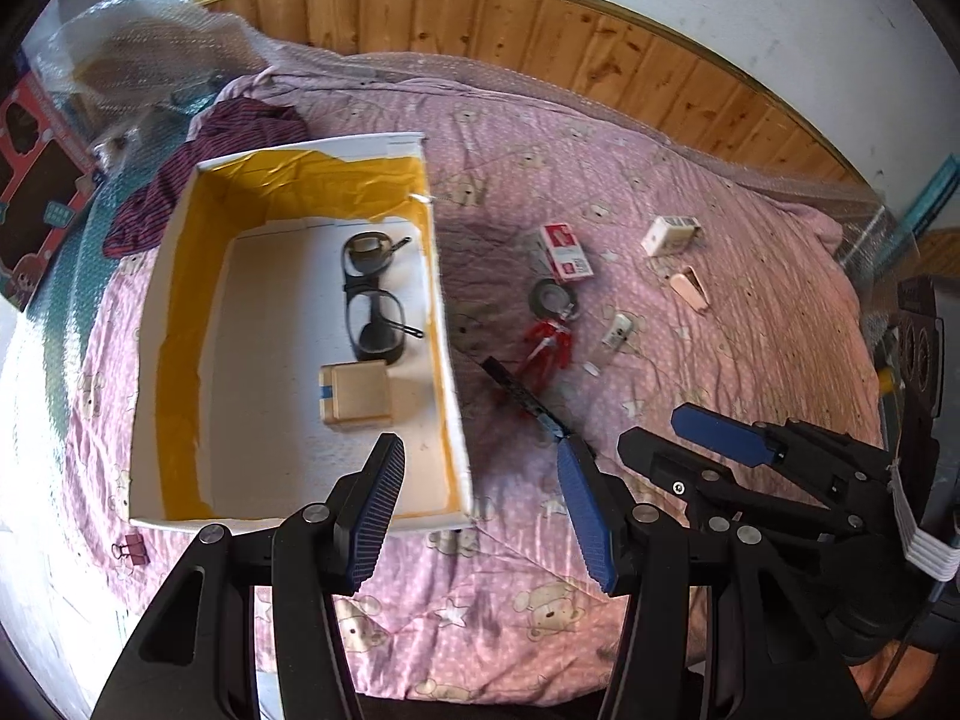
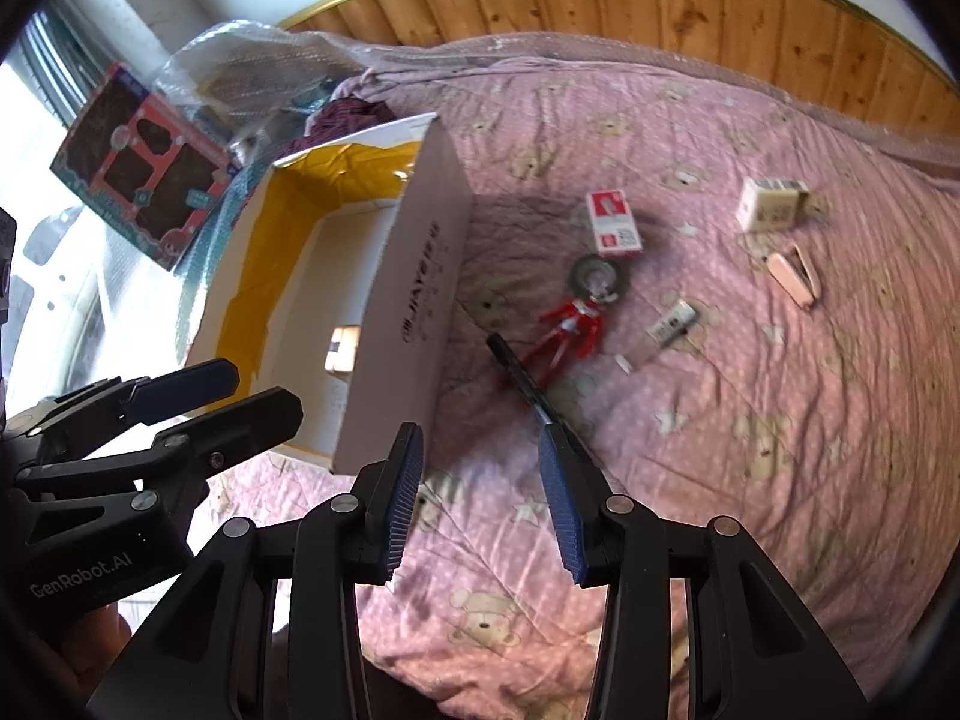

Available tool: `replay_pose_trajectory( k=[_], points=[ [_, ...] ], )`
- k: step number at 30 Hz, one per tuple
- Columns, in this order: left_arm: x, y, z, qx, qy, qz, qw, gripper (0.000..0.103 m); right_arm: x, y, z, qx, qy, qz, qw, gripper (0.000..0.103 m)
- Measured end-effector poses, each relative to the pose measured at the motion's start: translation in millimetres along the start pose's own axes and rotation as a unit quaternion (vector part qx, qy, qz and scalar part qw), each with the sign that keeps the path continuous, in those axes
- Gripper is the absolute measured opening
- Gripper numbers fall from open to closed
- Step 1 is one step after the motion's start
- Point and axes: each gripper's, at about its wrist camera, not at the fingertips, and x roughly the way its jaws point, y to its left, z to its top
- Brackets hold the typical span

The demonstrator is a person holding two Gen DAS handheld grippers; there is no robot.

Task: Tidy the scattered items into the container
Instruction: 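Withdraw both open tools from the box back toward the scattered items, then grasp the red action figure with the left tool while the right tool grasps the white tube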

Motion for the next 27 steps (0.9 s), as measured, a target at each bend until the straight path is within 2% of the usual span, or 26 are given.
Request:
replay_pose_trajectory(
  k=[13,27],
  points=[
    [25.8,-45.1,-2.7,0.049,0.026,-0.022,0.9982,0.055,-3.2,-62.2,-25.8,0.089,0.006,-0.004,0.996,0.043],
    [61.1,-58.9,14.2,0.054,0.051,-0.031,0.9967,0.055,15.9,-101.8,-23.1,0.149,0.025,0.009,0.989,0.043]
  ],
)
